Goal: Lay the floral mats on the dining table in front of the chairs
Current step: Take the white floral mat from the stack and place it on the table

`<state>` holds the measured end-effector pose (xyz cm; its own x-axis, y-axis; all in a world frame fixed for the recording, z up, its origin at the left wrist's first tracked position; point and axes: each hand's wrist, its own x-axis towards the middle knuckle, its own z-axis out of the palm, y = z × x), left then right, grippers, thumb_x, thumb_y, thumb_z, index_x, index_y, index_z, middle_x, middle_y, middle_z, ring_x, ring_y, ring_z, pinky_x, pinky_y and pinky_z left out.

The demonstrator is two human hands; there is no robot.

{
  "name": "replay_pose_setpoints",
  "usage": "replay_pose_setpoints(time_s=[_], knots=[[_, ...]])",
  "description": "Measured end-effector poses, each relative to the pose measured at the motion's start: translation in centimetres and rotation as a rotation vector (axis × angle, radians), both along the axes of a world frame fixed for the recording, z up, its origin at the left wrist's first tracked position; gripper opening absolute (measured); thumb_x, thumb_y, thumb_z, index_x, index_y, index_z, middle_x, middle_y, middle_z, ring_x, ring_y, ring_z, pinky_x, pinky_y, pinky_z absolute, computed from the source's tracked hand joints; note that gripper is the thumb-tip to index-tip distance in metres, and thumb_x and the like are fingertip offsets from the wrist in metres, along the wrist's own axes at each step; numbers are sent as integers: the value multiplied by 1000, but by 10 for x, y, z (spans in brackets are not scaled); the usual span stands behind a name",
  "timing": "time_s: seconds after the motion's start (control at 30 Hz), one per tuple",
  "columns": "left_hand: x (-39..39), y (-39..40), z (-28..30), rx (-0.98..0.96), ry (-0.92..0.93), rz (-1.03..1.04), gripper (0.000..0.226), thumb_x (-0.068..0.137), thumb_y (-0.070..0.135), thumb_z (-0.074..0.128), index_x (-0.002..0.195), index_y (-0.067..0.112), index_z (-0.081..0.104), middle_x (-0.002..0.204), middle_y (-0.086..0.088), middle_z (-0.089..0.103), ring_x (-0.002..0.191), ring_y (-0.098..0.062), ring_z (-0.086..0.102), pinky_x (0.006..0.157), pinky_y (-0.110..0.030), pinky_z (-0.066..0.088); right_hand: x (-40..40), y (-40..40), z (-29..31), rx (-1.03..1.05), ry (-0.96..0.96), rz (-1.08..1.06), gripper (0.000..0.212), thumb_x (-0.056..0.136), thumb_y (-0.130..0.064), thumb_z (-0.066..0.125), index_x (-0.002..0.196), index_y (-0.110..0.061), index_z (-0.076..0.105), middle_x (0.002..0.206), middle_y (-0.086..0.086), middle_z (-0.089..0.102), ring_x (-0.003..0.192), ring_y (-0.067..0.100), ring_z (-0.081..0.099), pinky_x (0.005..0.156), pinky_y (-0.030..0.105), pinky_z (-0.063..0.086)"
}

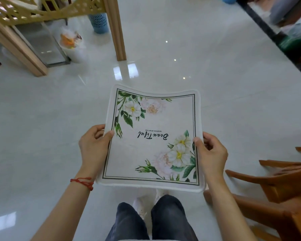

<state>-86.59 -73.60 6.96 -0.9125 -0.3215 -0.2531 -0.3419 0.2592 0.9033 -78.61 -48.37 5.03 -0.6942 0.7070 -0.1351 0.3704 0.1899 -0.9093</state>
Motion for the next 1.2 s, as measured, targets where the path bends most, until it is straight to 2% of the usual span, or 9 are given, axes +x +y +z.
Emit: replay_pose_setpoints(time_s=[0.17,0.3,0.47,0.6,0.7,0.9,1.0,1.13,1.2], knots=[[-64,47,-7,-24,-2,-60,16,77,8,67,90,18,66,78,6,69,55,6,60,58,-10,49,-50,42,-6,-2,3,-52,17,82,-10,66,97,-19,66,80,-14,64,64,-9,57,62,3,45],[-110,87,-12,-39,-6,-77,16,77,9,67,92,16,67,80,4,70,63,-3,63,60,-11,50,-94,82,-9,-10,-13,-74,17,82,-9,66,97,-16,67,79,-12,64,64,-11,57,61,1,43],[-168,142,-9,-33,-16,-141,15,78,8,67,90,17,66,83,1,70,74,-13,66,71,-25,53,-140,132,-4,-12,-12,-107,16,82,-7,66,94,-17,65,79,-14,63,64,-13,56,61,0,41],[-208,185,-7,-30,16,-219,16,78,7,67,88,19,65,81,7,68,65,1,64,63,-10,50,-162,166,-8,9,-14,-161,18,81,-7,67,98,-13,66,78,-12,63,65,-12,56,64,1,43],[-234,213,-8,-30,21,-291,16,78,8,68,88,20,64,79,9,67,60,7,61,63,-8,50,-171,185,-11,7,-3,-246,20,80,-7,68,101,-9,67,81,-2,65,66,-9,57,67,5,46],[-284,272,-10,-55,11,-482,17,78,8,69,92,16,64,82,0,69,75,-15,65,72,-23,53,-181,213,-12,5,-7,-438,21,81,-6,68,101,-9,66,80,-1,64,65,-11,57,65,2,45],[-308,304,-9,-71,9,-599,17,78,9,69,92,17,64,84,-2,68,77,-17,65,77,-29,52,-183,224,-11,19,-13,-544,23,80,-6,68,103,-8,66,79,-4,63,66,-11,57,65,2,45],[-337,346,-7,-104,33,-753,21,78,13,70,99,15,64,87,-1,67,79,-15,63,78,-26,50,-187,235,-12,27,-21,-680,26,81,-7,67,107,-4,65,84,2,64,73,3,59,67,5,48],[-347,365,-9,-105,36,-820,21,78,13,70,98,14,64,87,-1,68,80,-16,65,78,-28,52,-190,240,-12,13,-18,-743,26,82,-8,67,108,-5,64,88,7,66,77,15,61,71,13,51]])
